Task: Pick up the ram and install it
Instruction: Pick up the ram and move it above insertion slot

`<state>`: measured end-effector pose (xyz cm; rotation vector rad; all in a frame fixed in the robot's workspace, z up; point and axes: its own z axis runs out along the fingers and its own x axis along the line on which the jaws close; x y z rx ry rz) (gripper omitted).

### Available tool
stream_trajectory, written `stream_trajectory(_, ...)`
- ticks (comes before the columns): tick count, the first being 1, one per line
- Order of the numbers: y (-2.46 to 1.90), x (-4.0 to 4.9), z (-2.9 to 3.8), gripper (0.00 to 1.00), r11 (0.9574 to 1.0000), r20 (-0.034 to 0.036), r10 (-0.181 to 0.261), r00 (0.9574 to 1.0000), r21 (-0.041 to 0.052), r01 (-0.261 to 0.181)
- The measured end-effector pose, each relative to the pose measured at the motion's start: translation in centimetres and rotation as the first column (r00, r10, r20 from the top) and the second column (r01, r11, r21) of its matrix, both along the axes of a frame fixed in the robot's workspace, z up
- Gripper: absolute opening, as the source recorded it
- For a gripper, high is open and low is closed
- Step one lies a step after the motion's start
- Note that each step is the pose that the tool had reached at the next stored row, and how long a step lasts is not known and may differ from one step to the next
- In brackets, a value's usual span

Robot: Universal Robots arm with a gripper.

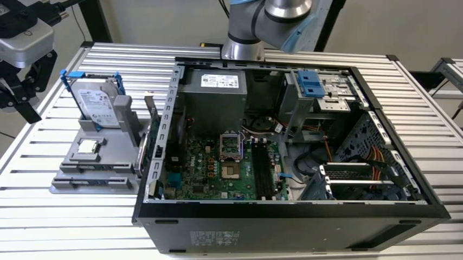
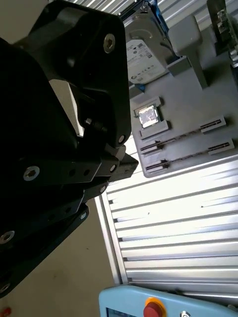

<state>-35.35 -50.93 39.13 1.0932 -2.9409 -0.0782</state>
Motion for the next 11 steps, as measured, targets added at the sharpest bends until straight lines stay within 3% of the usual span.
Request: stream_trajectory(11, -0.01, 0.01, 0.01, 0.00, 0.9995, -0.0001, 0.031, 0.9995, -0.0001, -0.031)
